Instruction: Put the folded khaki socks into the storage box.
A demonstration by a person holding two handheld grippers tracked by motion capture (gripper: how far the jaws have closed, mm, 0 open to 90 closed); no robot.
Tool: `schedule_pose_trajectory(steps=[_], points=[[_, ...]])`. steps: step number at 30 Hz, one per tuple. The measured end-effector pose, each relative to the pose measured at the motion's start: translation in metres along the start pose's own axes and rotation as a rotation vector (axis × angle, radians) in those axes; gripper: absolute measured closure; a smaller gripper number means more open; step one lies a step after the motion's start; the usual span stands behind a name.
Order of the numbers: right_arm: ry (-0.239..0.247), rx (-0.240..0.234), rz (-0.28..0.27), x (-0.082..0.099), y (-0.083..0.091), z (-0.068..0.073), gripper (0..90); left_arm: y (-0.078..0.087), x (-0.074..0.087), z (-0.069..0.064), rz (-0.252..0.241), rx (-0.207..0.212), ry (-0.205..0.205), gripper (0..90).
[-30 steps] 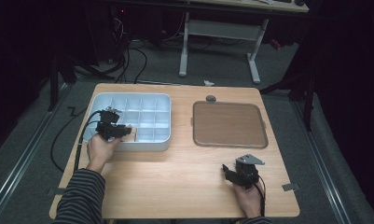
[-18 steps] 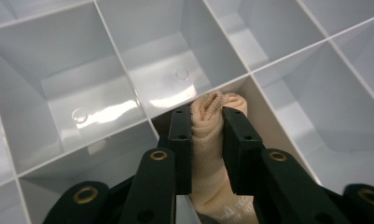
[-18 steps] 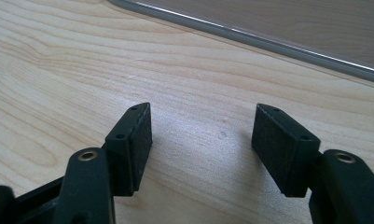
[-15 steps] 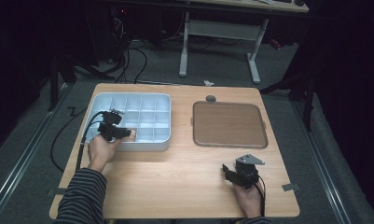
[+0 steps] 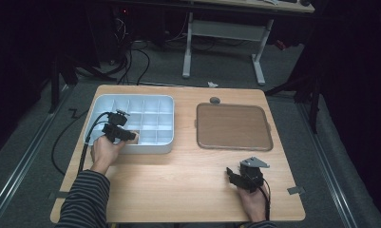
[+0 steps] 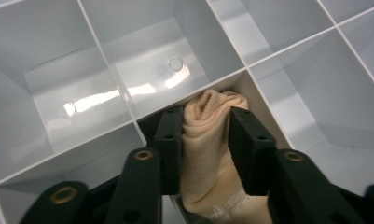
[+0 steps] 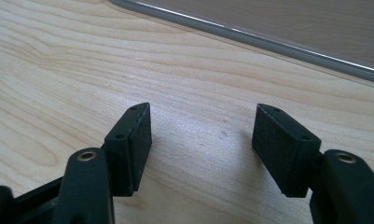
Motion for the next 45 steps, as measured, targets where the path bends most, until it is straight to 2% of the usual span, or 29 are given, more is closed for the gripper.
schedule_pose_trajectory(steps=[5, 6, 12, 14, 26, 28, 29, 32, 42, 45], points=[[0.002, 0.000, -0.001, 0.000, 0.000, 0.000, 37.9, 0.004, -0.001, -0.001, -0.020, 0.010, 0.008, 55.8], [0.002, 0.000, -0.001, 0.000, 0.000, 0.000, 37.9, 0.007, -0.001, -0.001, -0.035, 0.002, -0.003, 53.7], [0.001, -0.001, 0.000, 0.000, 0.000, 0.000, 37.7, 0.014, -0.001, -0.003, -0.071, 0.008, -0.005, 50.6], [0.001, -0.002, 0.000, 0.000, 0.000, 0.000, 37.7, 0.018, -0.001, -0.003, -0.099, 0.007, -0.004, 49.5], [0.001, -0.002, 0.000, 0.000, 0.000, 0.000, 37.7, 0.039, 0.008, -0.001, -0.184, 0.006, -0.005, 48.1], [0.001, -0.002, 0.000, 0.000, 0.000, 0.000, 37.7, 0.041, 0.009, -0.001, -0.188, -0.008, -0.014, 47.2], [0.001, -0.002, 0.000, 0.000, 0.000, 0.000, 37.7, 0.044, 0.011, -0.005, -0.194, -0.032, -0.048, 46.7], [0.001, -0.001, 0.000, 0.000, 0.000, 0.001, 37.7, 0.049, 0.012, -0.008, -0.214, -0.040, -0.059, 46.5], [0.000, -0.001, 0.000, 0.000, 0.000, 0.000, 37.7, 0.067, 0.023, -0.015, -0.285, -0.009, -0.056, 46.1], [0.001, -0.002, 0.000, 0.000, 0.000, 0.000, 37.7, 0.070, 0.026, -0.015, -0.299, -0.013, -0.058, 46.2]])
Point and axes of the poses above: each handheld gripper's, and its own axes: y roughly backward along the jaws, x roughly out of its underside, z roughly to its left, the point moved 5 cm from there along -y, roughly forward along the jaws, and after that the axes turned 3 degrees about z, right-handed, at the moved point
